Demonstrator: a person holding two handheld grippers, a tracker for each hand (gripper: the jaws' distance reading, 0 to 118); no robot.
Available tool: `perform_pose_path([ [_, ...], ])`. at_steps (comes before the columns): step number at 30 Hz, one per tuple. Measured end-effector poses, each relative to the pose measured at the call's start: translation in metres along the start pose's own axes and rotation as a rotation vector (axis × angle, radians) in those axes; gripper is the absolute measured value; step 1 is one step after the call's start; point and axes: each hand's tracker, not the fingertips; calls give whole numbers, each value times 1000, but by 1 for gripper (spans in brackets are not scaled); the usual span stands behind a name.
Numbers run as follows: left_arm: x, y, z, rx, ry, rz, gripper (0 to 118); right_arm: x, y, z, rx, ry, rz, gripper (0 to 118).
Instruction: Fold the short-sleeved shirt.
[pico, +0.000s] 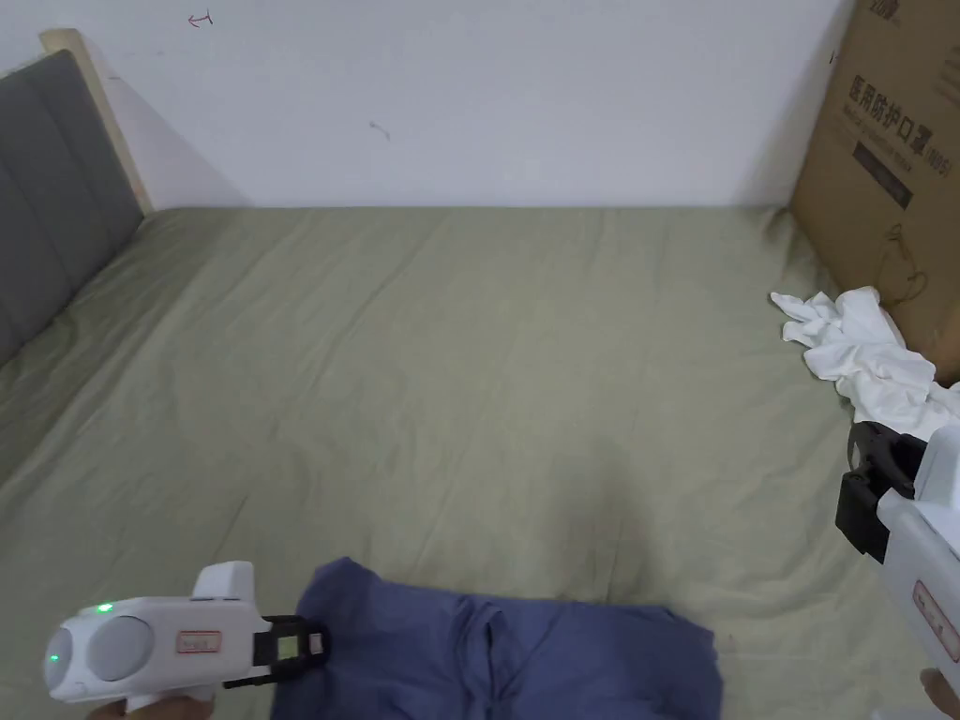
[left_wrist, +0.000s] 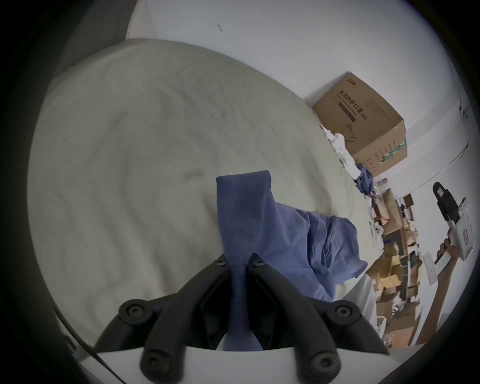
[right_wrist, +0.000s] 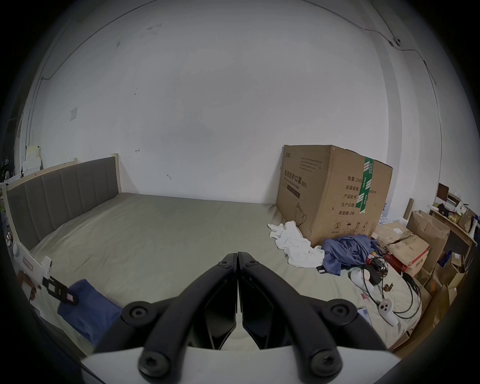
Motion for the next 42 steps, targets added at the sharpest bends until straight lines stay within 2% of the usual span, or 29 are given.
perform_pose_path([
  [7,-24,15,56,28,129,-19,7,-2,-2,0,15,31,-7,0],
  [11,19,21,65,33,119,-65,7,1,-2,2,23,36,-11,0],
  [15,88,29,59,0,60,-105,7,3,-1,6,33,31,-20,0],
  [27,225,19,-58,-228,-82,-248,7,25,-11,16,18,9,-49,0],
  [30,241,5,-94,-282,-76,-243,7,32,-14,18,9,-1,-56,0],
  [35,260,-23,-142,-293,51,-272,8,41,-19,20,-1,-24,-57,0],
  [38,269,-37,-152,-279,79,-305,17,42,-20,20,-8,-28,-63,0],
  [41,276,-40,-144,-255,67,-337,48,42,-19,20,-10,-29,-64,0],
  [42,278,-39,-138,-244,41,-339,62,42,-19,20,-9,-27,-64,0],
])
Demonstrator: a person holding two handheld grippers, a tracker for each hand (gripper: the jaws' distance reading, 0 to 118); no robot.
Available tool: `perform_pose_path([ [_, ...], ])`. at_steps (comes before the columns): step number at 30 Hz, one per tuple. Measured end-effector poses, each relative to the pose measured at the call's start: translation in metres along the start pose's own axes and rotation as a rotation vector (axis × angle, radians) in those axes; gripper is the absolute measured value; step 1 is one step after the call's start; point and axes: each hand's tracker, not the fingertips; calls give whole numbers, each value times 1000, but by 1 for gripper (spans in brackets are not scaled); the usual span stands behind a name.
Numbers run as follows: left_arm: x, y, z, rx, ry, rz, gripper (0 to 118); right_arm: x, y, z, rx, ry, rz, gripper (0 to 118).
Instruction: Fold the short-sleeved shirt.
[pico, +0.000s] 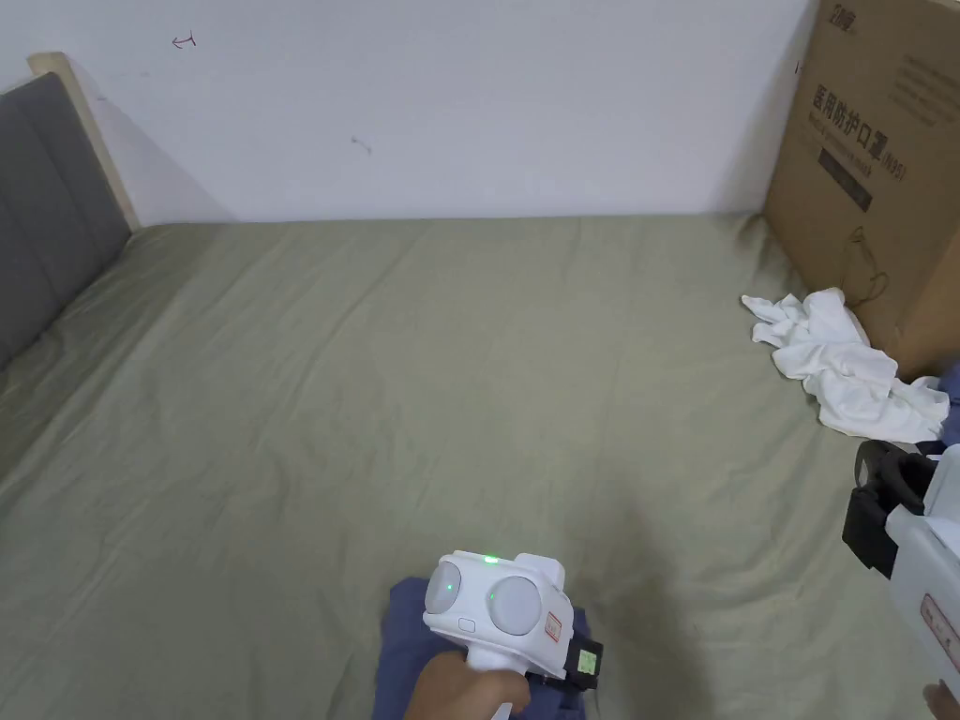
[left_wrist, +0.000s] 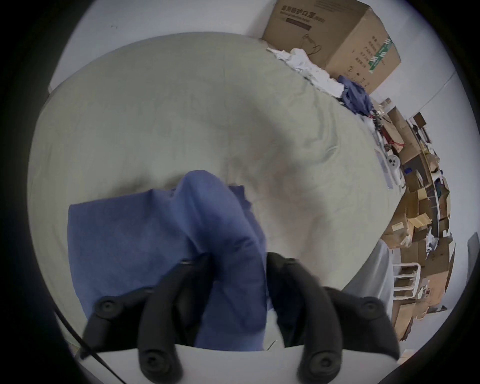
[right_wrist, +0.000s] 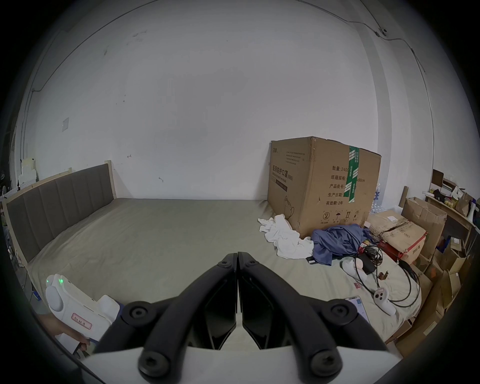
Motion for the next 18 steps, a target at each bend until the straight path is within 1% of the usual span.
perform_pose_path([
  [1,1,0,7,22,-13,-4,68,0,0,0,1,1,0,0],
  [2,1,1,17,57,-19,-11,71,0,1,0,3,1,0,0],
  [6,-5,-2,69,268,-32,-58,71,-3,6,3,15,2,-6,0],
  [9,-18,-11,99,408,25,-86,71,-2,9,3,25,1,-2,0],
  [11,-28,-17,107,472,80,-108,71,-2,10,3,29,3,-2,0],
  [14,-44,-28,107,536,162,-125,71,-2,11,3,32,5,-1,0],
  [16,-56,-38,99,575,194,-122,66,-3,11,3,31,6,0,0],
  [18,-66,-46,89,573,195,-112,60,-3,10,3,28,7,-1,0],
])
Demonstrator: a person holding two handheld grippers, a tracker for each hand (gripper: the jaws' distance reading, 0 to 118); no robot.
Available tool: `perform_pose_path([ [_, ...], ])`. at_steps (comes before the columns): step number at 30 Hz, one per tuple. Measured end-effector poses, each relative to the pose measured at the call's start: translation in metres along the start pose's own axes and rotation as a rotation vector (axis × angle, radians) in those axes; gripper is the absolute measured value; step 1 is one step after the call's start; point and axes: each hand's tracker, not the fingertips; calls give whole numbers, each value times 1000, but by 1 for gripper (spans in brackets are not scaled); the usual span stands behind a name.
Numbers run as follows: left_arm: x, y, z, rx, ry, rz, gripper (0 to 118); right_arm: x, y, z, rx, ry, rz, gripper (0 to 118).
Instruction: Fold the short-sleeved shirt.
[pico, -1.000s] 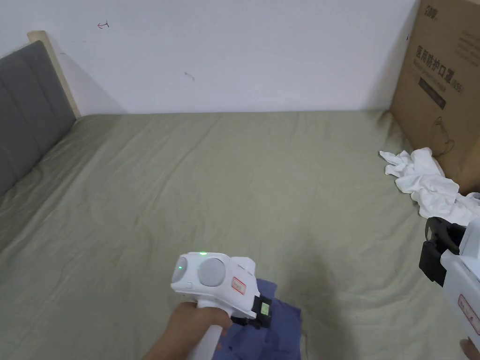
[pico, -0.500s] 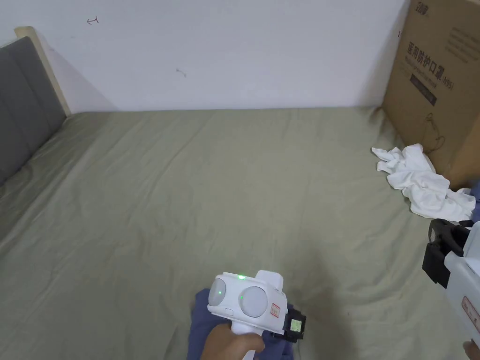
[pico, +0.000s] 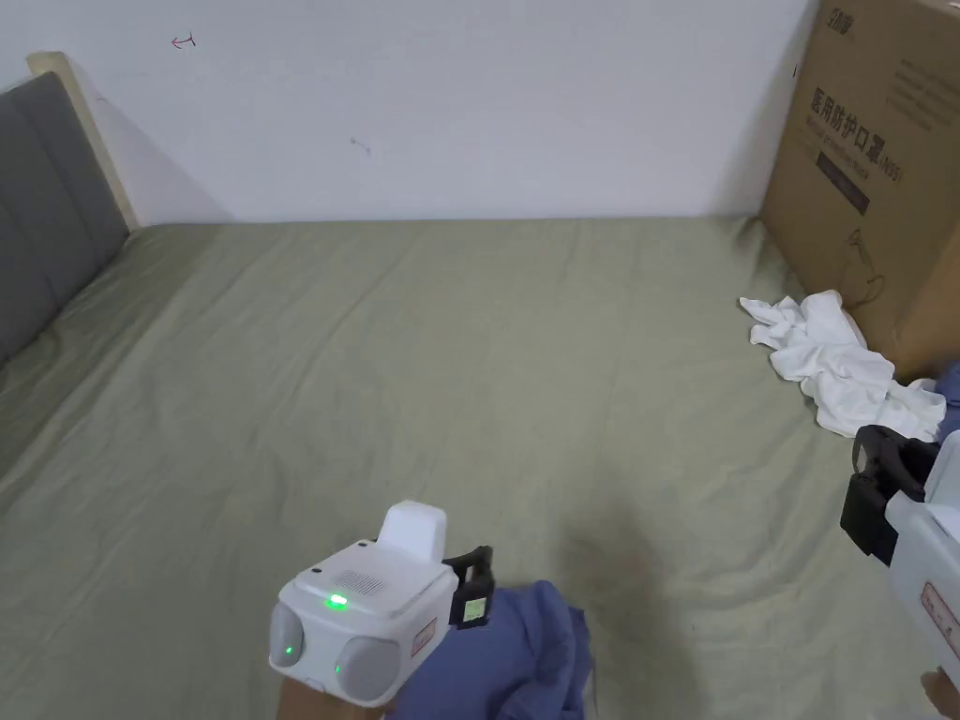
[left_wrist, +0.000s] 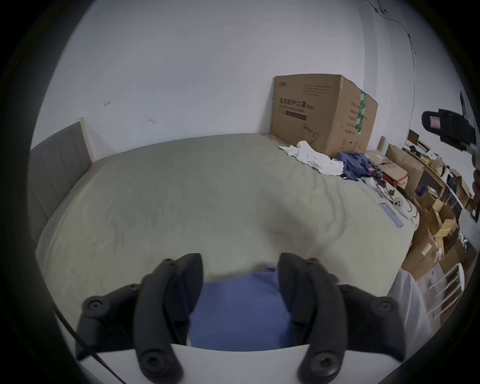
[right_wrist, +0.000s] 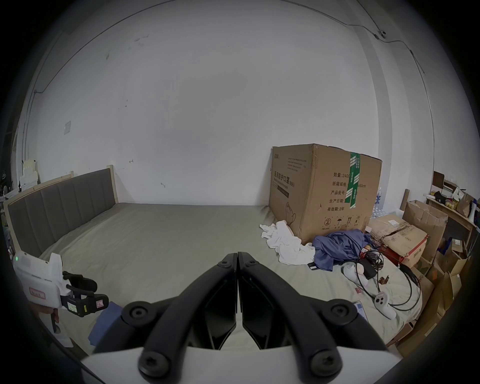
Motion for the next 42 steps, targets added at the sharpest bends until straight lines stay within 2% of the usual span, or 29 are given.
perform_pose_path([
  [1,-3,-7,-3,3,4,17,43,0,0,0,-1,-1,1,0],
  [3,-6,-20,-11,-9,0,43,1,-1,-1,2,-5,-2,4,0],
  [4,-5,-28,-14,-5,8,42,0,-1,-1,2,-7,-4,5,0],
  [15,44,-78,-50,-105,-64,-21,0,7,-5,3,-28,-26,14,0],
  [19,73,-88,-66,-151,-95,-116,0,7,-5,6,-38,-37,19,0],
  [27,90,-89,-69,-136,-100,-70,0,7,-5,8,-47,-49,25,0],
  [34,100,-84,-49,-78,-190,-31,0,6,-4,5,-40,-34,28,0],
  [39,88,-44,-10,85,-207,27,0,-4,4,9,-9,-10,24,0],
  [42,72,-11,20,192,-165,10,0,-12,10,11,21,9,20,0],
])
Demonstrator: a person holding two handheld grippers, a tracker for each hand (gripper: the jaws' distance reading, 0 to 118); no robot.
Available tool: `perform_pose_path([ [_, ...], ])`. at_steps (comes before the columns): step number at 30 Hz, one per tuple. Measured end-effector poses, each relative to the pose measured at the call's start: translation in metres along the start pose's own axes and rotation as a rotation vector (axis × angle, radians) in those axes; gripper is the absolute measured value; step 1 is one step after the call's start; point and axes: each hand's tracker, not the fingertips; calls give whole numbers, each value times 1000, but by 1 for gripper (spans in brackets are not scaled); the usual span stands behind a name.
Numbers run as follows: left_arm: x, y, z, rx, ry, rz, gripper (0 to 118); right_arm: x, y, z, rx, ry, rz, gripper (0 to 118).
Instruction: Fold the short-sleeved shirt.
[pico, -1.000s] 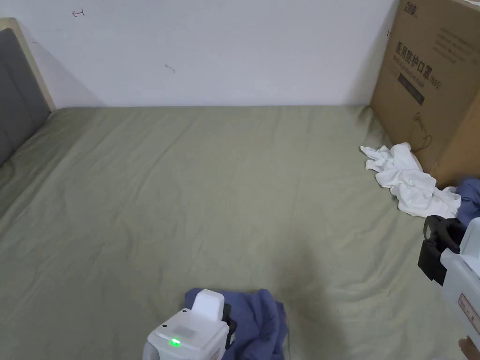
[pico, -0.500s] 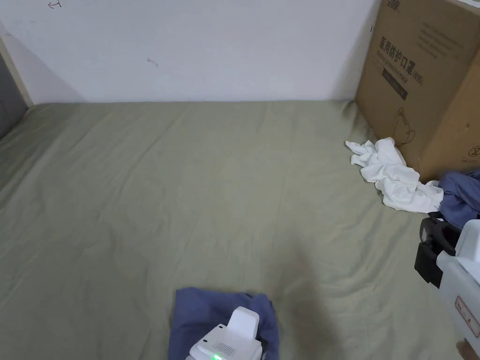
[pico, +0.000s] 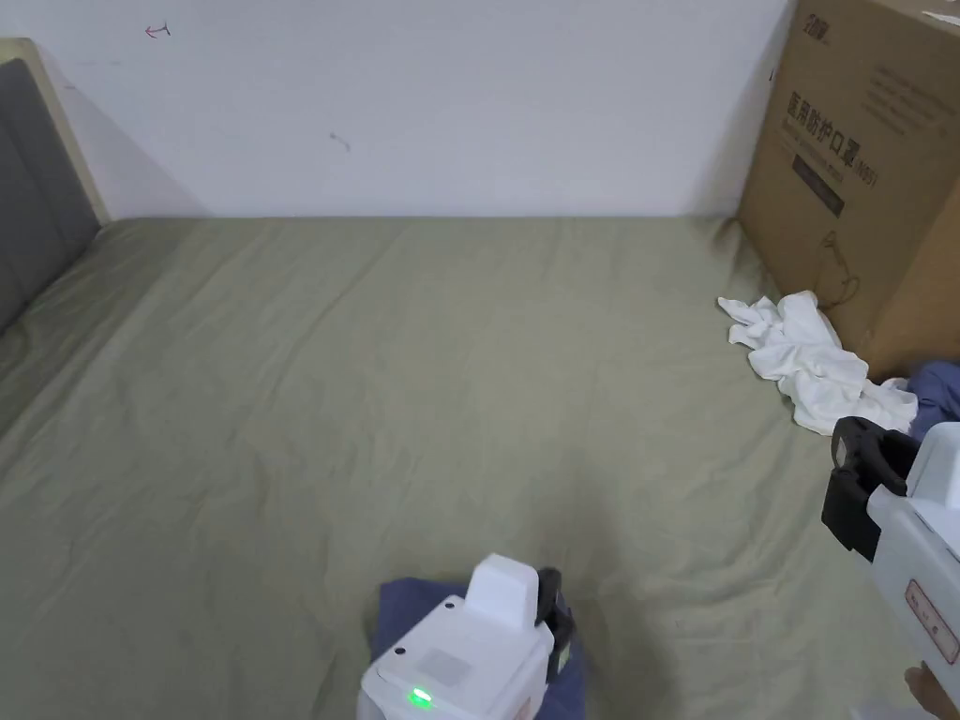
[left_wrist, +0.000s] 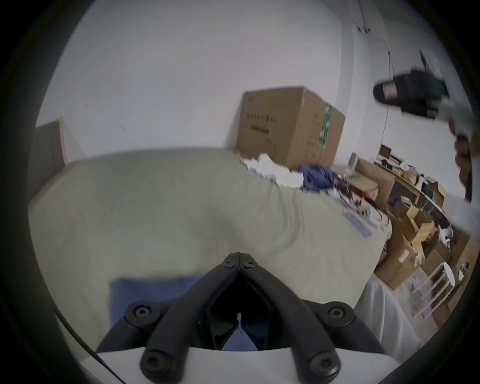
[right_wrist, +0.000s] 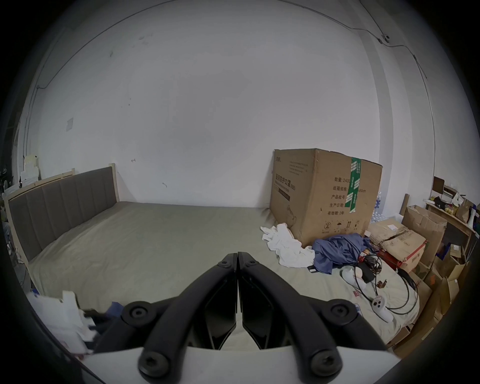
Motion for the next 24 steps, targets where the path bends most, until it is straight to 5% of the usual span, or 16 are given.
perform_pose_path([
  [13,-89,104,79,277,245,-5,0,-37,28,4,117,69,-6,0],
  [24,-138,114,120,371,436,-9,0,-55,31,6,168,70,-12,0],
])
